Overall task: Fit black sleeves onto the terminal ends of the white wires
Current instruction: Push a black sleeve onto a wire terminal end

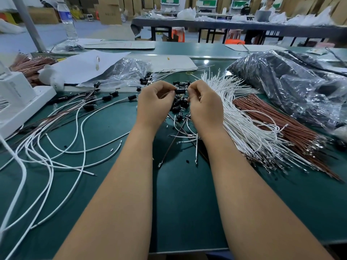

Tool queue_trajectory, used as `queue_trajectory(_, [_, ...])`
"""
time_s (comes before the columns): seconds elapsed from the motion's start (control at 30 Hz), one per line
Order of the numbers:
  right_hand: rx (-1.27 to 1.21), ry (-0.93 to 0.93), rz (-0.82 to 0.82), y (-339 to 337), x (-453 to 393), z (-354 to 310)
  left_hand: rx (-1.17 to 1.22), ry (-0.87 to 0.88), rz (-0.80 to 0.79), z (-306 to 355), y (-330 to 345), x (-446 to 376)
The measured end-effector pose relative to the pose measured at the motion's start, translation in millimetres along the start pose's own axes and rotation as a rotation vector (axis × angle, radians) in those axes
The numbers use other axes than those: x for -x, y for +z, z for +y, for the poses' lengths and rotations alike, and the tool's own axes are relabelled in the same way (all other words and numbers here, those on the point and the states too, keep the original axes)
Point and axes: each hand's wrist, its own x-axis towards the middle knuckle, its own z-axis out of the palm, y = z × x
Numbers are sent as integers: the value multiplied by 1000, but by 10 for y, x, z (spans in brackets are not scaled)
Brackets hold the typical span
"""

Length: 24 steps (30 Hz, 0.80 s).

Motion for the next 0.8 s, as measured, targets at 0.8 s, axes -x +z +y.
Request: queue_trajectory(0.8, [-689,279,-57,24,-41,-117,354,-171,-132,125,40,40])
